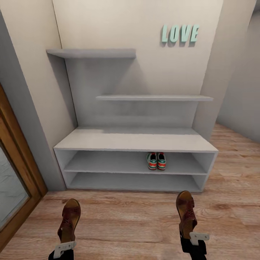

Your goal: Pick up the two gym shoes and the two sandals from the corridor floor and place them onto the hallstand (shoe rack) in the corridor, making sure they are on the rack and not on the floor. Arrange them so the two gym shoes are next to each other and the two sandals are next to each other.

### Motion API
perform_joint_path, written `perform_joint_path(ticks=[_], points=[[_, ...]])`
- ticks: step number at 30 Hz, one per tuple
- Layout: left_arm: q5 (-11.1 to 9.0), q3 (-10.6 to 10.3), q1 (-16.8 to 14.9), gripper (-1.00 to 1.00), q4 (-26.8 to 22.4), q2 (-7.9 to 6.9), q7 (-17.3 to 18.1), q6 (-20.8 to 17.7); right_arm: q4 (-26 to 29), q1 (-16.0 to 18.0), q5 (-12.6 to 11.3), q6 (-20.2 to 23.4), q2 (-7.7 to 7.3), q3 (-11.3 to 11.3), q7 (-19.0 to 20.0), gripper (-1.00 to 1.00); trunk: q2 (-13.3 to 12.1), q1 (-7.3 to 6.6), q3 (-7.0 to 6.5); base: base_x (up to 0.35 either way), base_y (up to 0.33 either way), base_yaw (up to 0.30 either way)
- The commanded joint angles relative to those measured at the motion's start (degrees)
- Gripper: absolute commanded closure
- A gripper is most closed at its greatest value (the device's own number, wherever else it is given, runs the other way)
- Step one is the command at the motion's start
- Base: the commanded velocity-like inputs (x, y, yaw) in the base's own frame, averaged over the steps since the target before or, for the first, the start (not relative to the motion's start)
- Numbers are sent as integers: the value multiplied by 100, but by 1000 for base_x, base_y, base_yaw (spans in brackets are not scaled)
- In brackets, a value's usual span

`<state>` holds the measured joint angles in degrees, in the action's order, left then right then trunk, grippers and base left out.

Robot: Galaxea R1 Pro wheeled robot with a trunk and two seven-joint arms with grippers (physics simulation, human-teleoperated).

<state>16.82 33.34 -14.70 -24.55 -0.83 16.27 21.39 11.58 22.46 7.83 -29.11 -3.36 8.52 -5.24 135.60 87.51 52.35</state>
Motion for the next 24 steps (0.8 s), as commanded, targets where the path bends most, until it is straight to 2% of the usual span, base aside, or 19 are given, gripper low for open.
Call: perform_joint_path(ticks=[1,13,19,24], points=[[56,50,-6,100,3,4,43,23,-6,4,61,-15,2,27,-25,100,2,-1,5,0,3,-1],[58,50,-6,100,5,4,43,23,-6,4,61,-16,17,26,-20,100,2,-1,5,-1,-2,0],[53,57,-6,100,0,-3,43,23,8,4,61,-16,-2,40,-27,100,2,-1,5,-108,-120,-6],[61,69,-28,100,-24,-1,38,-6,11,3,61,-16,-6,44,-29,100,2,-1,5,-29,-27,-165]])
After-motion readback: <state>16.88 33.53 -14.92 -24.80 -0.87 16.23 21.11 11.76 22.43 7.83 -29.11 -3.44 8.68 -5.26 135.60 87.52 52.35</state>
